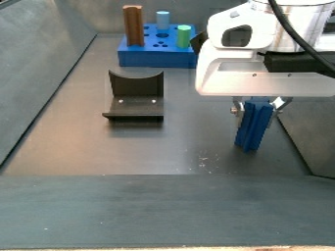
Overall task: Pick up the star object. Move up. Move to above the board. Insert the star object.
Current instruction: Pick up the star object, then move up.
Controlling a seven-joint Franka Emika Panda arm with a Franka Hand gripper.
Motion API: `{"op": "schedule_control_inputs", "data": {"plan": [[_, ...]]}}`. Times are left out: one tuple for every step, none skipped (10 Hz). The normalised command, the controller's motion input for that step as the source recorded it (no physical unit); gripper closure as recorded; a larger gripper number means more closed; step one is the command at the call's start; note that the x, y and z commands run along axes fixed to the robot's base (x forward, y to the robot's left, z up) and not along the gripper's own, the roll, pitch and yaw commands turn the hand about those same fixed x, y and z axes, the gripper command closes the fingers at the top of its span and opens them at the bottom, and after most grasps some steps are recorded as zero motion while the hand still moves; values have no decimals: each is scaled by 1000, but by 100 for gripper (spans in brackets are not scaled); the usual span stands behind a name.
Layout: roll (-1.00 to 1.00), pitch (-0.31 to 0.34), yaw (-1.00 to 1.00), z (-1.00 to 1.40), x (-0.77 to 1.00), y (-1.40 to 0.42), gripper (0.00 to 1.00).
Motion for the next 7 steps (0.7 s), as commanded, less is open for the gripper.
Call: {"op": "schedule_control_inputs", "data": {"plan": [[0, 0, 0, 0, 0, 0, 100], [0, 0, 0, 0, 0, 0, 100], [0, 0, 0, 0, 0, 0, 100], [0, 0, 0, 0, 0, 0, 100], [0, 0, 0, 833, 0, 0, 100], [-5, 19, 14, 802, -21, -28, 100], [2, 45, 10, 704, -39, -20, 100]]}}
